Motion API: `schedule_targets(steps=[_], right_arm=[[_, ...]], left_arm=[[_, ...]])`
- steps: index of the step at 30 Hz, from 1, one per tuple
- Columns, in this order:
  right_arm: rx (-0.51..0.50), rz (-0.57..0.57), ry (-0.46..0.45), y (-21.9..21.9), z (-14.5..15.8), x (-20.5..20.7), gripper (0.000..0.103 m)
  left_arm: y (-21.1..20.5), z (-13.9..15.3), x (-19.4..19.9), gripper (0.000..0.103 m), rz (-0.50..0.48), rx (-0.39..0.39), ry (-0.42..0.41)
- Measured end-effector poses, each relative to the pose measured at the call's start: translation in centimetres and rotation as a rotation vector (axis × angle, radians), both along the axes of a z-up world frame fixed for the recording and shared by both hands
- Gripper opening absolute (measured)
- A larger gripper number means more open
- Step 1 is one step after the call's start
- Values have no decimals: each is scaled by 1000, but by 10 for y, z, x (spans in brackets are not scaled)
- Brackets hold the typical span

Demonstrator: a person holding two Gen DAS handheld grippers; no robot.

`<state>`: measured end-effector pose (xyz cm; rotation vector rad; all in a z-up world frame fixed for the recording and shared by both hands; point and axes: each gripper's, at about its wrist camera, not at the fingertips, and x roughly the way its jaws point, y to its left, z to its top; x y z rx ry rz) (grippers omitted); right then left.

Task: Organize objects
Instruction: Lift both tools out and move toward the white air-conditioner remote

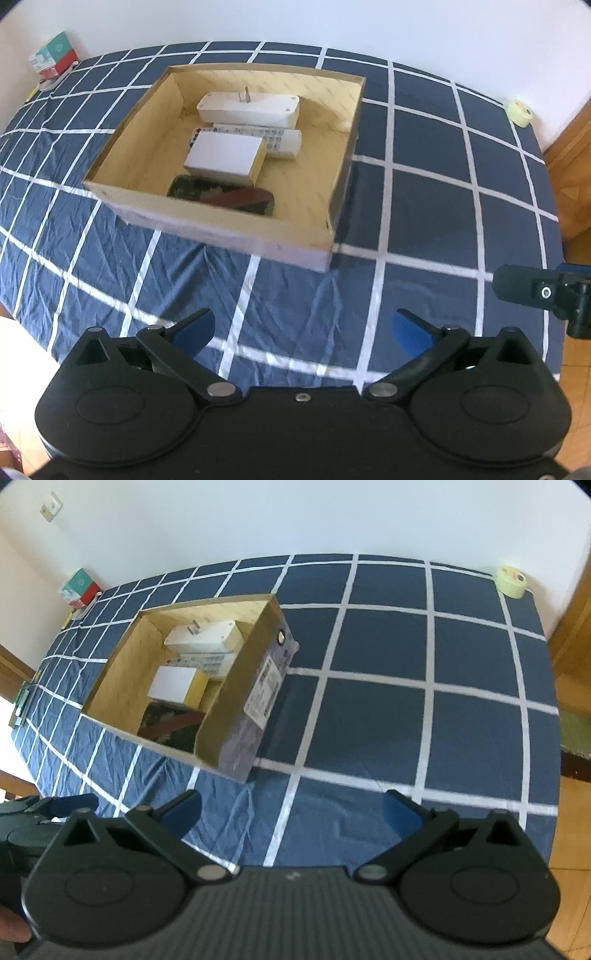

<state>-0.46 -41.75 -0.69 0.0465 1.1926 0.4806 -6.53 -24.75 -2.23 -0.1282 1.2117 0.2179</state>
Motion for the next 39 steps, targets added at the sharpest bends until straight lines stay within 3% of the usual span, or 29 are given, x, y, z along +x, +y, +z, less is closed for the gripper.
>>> schedule_targets(steps=[11, 21, 27, 39], right_arm=[[-19, -31, -5, -37, 7, -66, 103], [-79, 36, -2, -66, -2, -91, 103], [-96, 129, 17, -81, -22, -80, 103], [-134, 422, 68, -98, -64, -45, 103]], left_arm=[[-29, -4, -58, 103, 6, -16, 15], [-64, -24, -88, 103, 79, -47, 16], [-90, -46, -96, 103, 203, -80, 44], [-142, -88, -111, 103, 474, -119, 75]])
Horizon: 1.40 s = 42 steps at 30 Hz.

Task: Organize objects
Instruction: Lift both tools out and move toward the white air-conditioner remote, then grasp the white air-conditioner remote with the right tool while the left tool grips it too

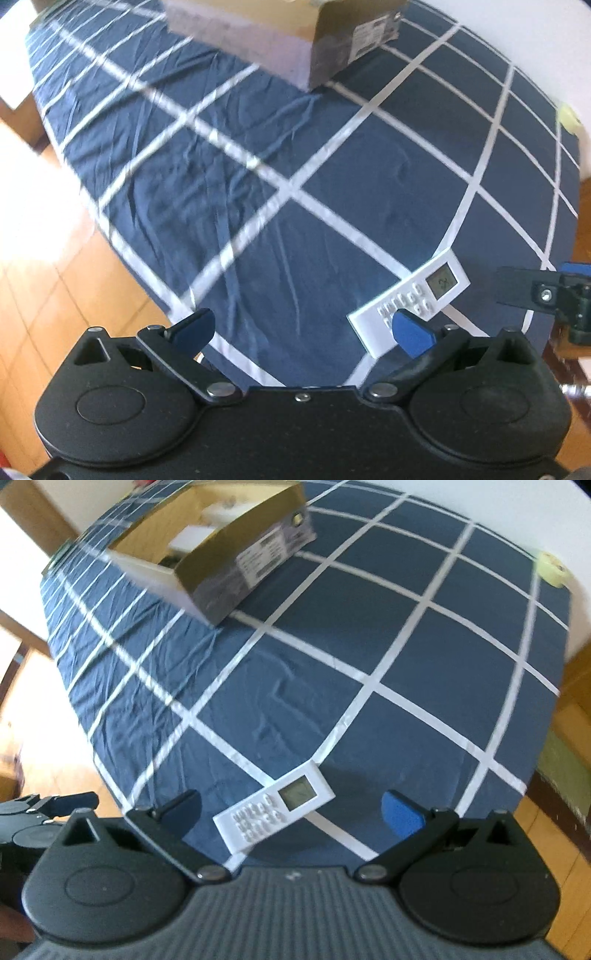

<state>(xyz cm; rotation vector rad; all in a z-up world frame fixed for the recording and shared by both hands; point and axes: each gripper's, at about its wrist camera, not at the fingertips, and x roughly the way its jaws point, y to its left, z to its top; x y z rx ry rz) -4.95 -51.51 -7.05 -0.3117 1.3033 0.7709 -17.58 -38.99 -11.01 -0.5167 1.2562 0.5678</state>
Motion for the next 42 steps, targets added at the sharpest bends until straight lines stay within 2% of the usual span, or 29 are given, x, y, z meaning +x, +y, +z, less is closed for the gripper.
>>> schedule_targets(steps=[10, 17, 21, 24, 35, 42], right_arm=[[-41, 218, 49, 14, -46, 15, 103], [-64, 319, 88, 30, -74, 22, 100], [-75, 363, 107, 36, -87, 24, 88], [-89, 396, 113, 40, -94, 26, 85], [-93, 446, 147, 48, -102, 27, 67], [-108, 375, 167, 43, -103, 24, 66]], left_arm=[[-17, -33, -9, 103, 190, -67, 23], [-16, -49, -7, 103, 257, -92, 30], [-16, -55, -6, 103, 273, -100, 34], [-17, -58, -6, 103, 282, -109, 36], [-20, -61, -6, 103, 281, -123, 34], [-23, -61, -5, 103, 267, -133, 21]])
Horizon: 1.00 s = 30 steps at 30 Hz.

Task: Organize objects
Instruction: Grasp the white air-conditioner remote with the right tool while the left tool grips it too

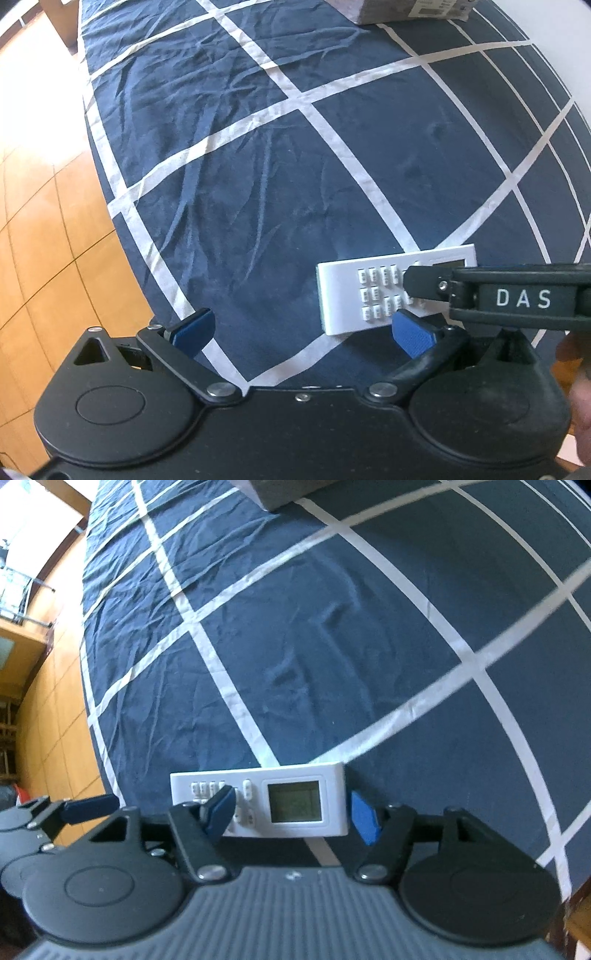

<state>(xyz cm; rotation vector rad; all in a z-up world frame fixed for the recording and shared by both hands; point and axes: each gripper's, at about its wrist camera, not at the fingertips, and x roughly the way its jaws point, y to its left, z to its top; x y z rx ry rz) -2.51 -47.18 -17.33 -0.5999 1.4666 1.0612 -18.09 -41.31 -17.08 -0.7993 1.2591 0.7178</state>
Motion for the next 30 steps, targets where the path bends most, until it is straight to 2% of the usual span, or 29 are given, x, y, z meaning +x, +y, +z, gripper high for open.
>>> schedule_targets(steps=[6, 14, 24, 27, 30], right_arm=[[-6, -57, 13, -5, -1, -4, 67], [16, -13, 17, -2, -2, -2, 67], [24, 8, 16, 1, -2, -1, 66], [24, 8, 15, 1, -2, -1, 64], [24, 3, 20, 0, -1, 0, 62]], left_arm=[[-1, -4, 2, 103, -7, -22, -23], [-1, -8, 7, 98, 5, -46, -52], [-1, -12, 17, 80, -4, -74, -70], [-2, -10, 17, 70, -8, -89, -85], [-3, -10, 19, 69, -12, -89, -91]])
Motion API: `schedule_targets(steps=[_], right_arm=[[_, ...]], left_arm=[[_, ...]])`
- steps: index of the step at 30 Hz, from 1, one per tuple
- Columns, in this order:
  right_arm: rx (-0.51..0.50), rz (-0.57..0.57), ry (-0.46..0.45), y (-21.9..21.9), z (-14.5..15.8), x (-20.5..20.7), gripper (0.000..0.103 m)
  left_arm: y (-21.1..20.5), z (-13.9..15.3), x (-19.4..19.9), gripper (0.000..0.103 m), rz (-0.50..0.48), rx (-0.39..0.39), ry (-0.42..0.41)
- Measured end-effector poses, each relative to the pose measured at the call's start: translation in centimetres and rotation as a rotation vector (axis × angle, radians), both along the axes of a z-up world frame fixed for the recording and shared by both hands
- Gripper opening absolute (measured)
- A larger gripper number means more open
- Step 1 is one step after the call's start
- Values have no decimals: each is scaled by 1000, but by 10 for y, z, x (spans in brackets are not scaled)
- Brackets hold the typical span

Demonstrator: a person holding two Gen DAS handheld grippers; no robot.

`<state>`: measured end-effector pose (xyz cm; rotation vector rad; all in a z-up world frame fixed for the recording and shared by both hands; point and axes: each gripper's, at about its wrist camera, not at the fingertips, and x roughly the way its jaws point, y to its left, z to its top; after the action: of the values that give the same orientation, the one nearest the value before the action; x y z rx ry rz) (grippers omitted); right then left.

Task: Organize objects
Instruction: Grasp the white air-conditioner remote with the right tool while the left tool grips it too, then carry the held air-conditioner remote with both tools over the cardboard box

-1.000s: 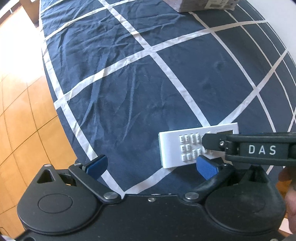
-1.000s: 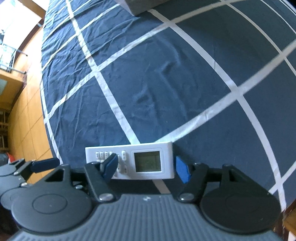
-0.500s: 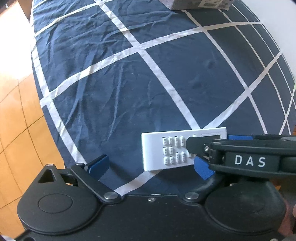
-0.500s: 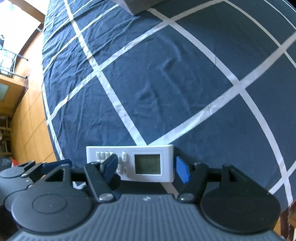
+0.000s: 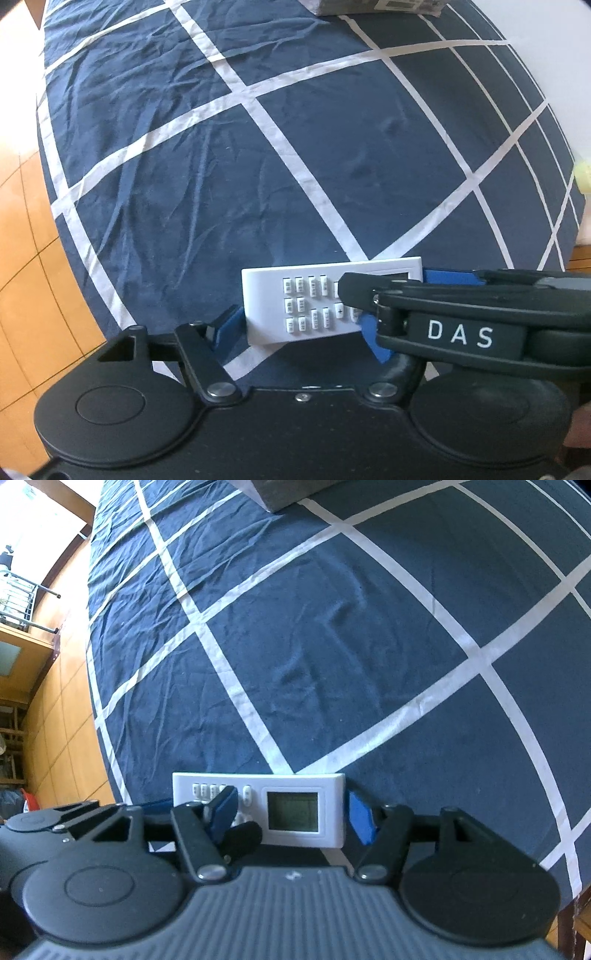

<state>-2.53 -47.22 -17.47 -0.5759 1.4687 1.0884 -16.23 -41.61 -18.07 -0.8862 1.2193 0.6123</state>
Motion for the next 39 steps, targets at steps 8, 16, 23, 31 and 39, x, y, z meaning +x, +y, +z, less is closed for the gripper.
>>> schedule_targets(steps=[8, 16, 23, 31, 39], right_arm=[[6, -18, -2, -1, 4, -1, 62], [39, -67, -10, 3, 28, -1, 62], [65, -117, -27, 16, 54, -7, 62], [102, -205, -57, 49, 87, -16, 62], [124, -309, -77, 94, 111, -30, 62]], left_arm=[[4, 8, 0, 68, -22, 14, -4], [15, 35, 0, 68, -68, 51, -15], [35, 61, 1, 68, -123, 77, -32], [82, 99, 8, 68, -216, 114, -61], [135, 120, 9, 68, -332, 133, -76]])
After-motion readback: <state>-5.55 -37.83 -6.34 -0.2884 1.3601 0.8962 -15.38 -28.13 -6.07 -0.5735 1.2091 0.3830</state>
